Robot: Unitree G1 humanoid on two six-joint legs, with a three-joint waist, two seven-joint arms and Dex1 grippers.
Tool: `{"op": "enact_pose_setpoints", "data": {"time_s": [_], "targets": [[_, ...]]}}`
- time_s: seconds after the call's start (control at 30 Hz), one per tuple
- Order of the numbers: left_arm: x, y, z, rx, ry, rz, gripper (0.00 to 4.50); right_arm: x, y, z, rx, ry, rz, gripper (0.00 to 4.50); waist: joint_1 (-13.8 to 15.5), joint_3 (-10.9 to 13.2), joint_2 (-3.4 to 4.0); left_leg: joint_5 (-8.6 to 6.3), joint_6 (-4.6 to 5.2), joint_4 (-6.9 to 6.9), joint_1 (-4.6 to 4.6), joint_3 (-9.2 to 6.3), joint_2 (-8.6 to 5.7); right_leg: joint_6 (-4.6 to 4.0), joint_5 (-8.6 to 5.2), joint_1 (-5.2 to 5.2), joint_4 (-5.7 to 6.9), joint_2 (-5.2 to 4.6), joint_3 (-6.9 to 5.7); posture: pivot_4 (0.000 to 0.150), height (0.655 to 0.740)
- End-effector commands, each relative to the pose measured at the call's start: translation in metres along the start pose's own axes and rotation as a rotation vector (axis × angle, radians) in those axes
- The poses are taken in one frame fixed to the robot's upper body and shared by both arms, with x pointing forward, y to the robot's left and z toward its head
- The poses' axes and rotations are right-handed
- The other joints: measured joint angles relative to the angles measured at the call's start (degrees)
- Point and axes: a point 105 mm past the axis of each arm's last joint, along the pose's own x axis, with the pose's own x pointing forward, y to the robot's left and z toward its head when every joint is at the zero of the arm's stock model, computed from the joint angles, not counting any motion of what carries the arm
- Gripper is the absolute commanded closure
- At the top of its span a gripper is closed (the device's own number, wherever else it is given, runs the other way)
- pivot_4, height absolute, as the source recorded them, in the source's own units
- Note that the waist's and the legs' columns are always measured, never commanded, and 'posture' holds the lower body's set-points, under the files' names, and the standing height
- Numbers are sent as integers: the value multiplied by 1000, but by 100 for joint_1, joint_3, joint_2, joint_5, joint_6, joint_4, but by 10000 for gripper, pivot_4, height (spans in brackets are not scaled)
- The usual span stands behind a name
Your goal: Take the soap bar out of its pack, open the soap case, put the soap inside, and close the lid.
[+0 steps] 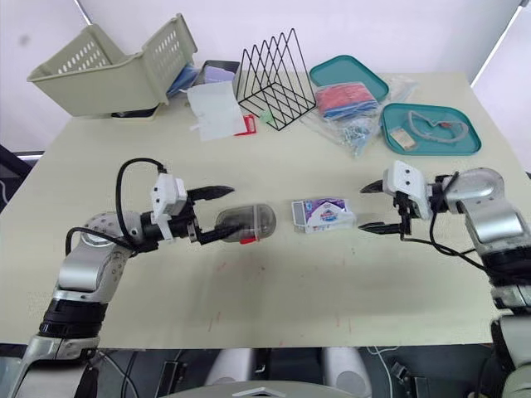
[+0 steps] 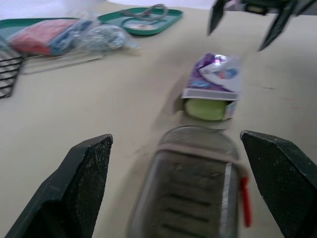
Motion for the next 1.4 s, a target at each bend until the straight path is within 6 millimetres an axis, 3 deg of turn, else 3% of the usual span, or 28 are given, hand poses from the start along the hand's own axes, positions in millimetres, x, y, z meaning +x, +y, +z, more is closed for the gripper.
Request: {"op": "enact_pose_setpoints", "data": {"time_s": [0.03, 0.33, 0.9, 0.93, 0.97, 1.07, 1.23, 1.4], "targets": [[6, -19, 8, 36, -12, -89, 743, 2, -8, 5, -64, 10, 42, 0, -1, 1, -1, 0, 0, 0, 0, 0, 0, 0, 0, 0, 0, 0, 0, 1500, 7400], [15, -27, 3, 64, -12, -117, 743, 20, -14, 17, -138, -33, 152, 0, -1, 5, -1, 0, 0, 4, 3, 1, 1, -1, 1, 0, 7, 0, 1, 1500, 7400], [12, -34, 4, 66, -36, -87, 743, 42, -15, 9, -134, -41, 210, 0, -10, 8, 3, 1, 0, 10, 14, 3, 0, -3, 0, 0, 37, 0, 3, 1500, 7400], [12, -34, 4, 66, -35, -84, 0, 42, -15, 9, -134, -43, 207, 5759, -5, 8, 2, 1, 0, 10, 15, 2, 0, -4, 0, 0, 39, 0, 3, 1500, 7400], [12, -34, 4, 66, -34, -81, 0, 42, -16, 9, -127, -45, 205, 7808, -2, 8, 2, 1, 0, 10, 15, 2, 0, -4, 0, 0, 39, 0, 3, 1500, 7400], [12, -34, 3, 67, -33, -75, 0, 42, -17, 7, -125, -32, 204, 19539, -6, 8, 3, 1, 0, 11, 14, 2, -1, -4, 0, 0, 39, 0, 3, 1500, 7400], [13, -34, 3, 68, -35, -65, 0, 42, -17, 5, -110, -30, 197, 44472, -21, 8, 2, 1, 0, 11, 19, 3, 0, -4, 0, 0, 43, 1, 4, 1500, 7400], [14, -33, 1, 65, -31, -54, 0, 39, -16, 0, -102, -15, 183, 44472, -18, 8, 2, 2, 0, 14, 21, 3, 0, -4, 0, 0, 47, 2, 5, 1500, 7400]]}}
